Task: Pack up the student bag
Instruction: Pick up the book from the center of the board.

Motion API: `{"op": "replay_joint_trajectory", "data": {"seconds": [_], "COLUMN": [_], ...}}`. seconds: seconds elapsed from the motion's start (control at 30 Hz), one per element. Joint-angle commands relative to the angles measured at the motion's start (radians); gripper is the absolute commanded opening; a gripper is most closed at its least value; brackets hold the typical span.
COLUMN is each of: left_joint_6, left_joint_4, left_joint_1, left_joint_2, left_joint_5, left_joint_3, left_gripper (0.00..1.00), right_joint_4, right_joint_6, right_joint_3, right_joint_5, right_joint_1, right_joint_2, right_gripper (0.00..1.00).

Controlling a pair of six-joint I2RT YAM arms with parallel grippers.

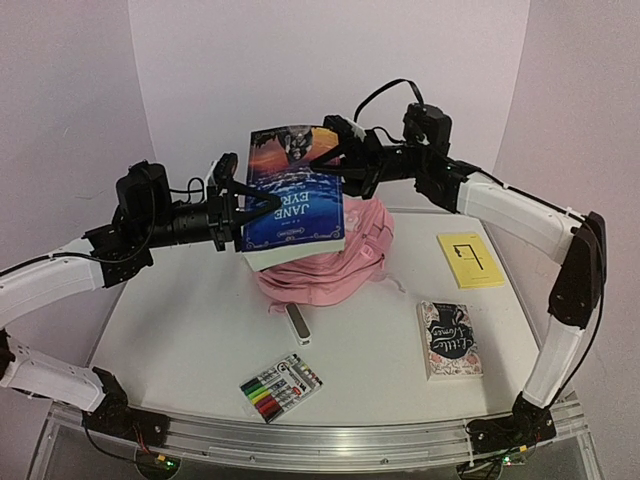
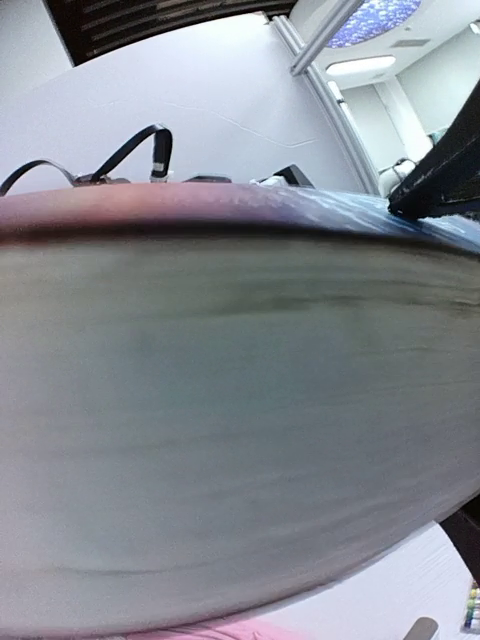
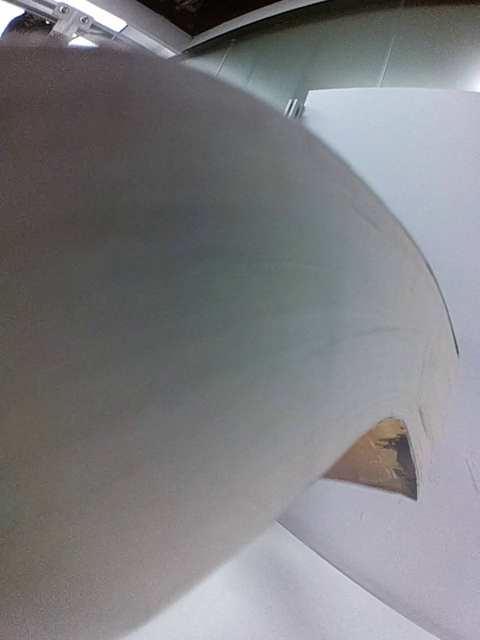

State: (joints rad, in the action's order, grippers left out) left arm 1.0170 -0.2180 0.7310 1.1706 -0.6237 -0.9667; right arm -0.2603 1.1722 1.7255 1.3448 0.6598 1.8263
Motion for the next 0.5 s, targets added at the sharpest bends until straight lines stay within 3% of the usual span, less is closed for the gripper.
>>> {"op": "replay_joint_trajectory", "data": {"seconds": [0.0,0.1,0.17,0.27,0.3,0.33,0.43,0.47], "left_joint_6": [0.02,0.043,0.05,0.05,0.05,0.051,0.058,0.06], "left_joint_4": [-0.04,-0.063,-0.063,-0.054,-0.049,-0.038,-0.021,-0.014], "left_joint_1": [-0.012,-0.015,-0.02,-0.024,-0.025,-0.025,-0.026,-0.026], "left_joint_2": [0.03,0.015,-0.003,-0.025,-0.026,-0.022,-0.014,-0.017], "left_joint_5": [-0.033,-0.028,-0.012,0.013,0.022,0.03,0.063,0.089], "left_joint_3": [-0.048,-0.023,-0.007,0.004,0.004,0.002,0.002,0.007], "left_gripper": [0.65,0.49,0.35,0.14,0.04,0.02,0.0,0.0], "right_joint_4": [-0.091,-0.039,0.287,0.416,0.466,0.518,0.648,0.704], "right_joint_6": [-0.013,-0.068,-0.24,-0.317,-0.347,-0.387,-0.486,-0.531], "right_joint_3": [0.019,0.008,0.067,0.076,0.079,0.087,0.098,0.102], "right_joint_5": [0.0,-0.017,-0.073,-0.14,-0.165,-0.194,-0.294,-0.342], "right_joint_1": [0.008,0.003,-0.011,-0.037,-0.044,-0.049,-0.068,-0.078], "right_joint_2": [-0.111,-0.116,-0.101,-0.105,-0.107,-0.109,-0.122,-0.128], "right_gripper": [0.0,0.0,0.0,0.01,0.07,0.18,0.62,0.72]}}
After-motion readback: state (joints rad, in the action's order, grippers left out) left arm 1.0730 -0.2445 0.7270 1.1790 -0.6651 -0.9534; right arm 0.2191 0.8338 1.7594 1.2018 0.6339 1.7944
